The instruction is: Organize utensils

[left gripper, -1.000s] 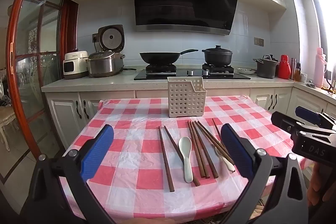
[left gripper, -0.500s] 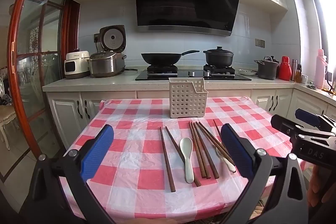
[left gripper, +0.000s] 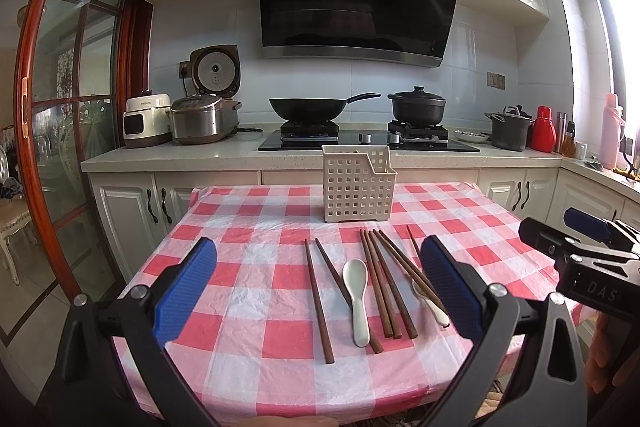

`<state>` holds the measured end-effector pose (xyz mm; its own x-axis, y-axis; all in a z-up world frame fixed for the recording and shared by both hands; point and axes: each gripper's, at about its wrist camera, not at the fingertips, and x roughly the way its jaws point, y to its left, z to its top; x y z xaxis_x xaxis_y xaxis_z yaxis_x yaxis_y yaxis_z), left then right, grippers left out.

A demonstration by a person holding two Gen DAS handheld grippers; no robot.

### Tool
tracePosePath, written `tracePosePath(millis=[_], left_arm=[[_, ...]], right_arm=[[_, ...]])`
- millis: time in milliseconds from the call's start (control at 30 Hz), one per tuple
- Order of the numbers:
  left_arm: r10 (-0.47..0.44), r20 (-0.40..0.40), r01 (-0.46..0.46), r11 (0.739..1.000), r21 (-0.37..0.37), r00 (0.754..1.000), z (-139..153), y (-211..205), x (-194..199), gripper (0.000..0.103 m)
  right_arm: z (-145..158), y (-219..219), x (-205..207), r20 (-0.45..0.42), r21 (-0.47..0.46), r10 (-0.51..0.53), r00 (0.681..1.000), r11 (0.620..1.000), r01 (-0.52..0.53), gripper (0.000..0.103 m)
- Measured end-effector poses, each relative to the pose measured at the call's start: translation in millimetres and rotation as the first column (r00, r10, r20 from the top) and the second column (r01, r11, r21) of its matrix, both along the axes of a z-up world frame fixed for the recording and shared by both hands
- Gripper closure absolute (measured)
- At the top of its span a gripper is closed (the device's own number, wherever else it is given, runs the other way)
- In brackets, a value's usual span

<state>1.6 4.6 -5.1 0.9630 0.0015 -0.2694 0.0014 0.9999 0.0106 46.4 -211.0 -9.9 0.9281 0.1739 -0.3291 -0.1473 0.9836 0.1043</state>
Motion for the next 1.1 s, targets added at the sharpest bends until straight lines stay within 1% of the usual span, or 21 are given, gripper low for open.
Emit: tracePosePath(millis=[133,900,1100], left_arm=[[0.002,-0.004,-0.002,1.0,-0.004,1.0,3.5,-1.5,-2.3,0.005],[0.009,-0.013,-0.009,1.0,-0.013,1.0,0.7,0.5,-2.9,0.005],[0.013,-0.019,-0.014,1.0,-0.021,1.0,0.7,1.5,-1.9,0.005]], right_arm=[[-1.0,-0.3,0.3,-0.001,0.0,0.0,1.0,1.0,0.0,0.018],[-3.5,-0.9,1.7,-0.01,-0.003,0.0,1.0,1.0,0.0,0.018],[-5.0,-6.2,2.2,-0.01,0.005,-0.014,1.0,1.0,0.014,0.018]])
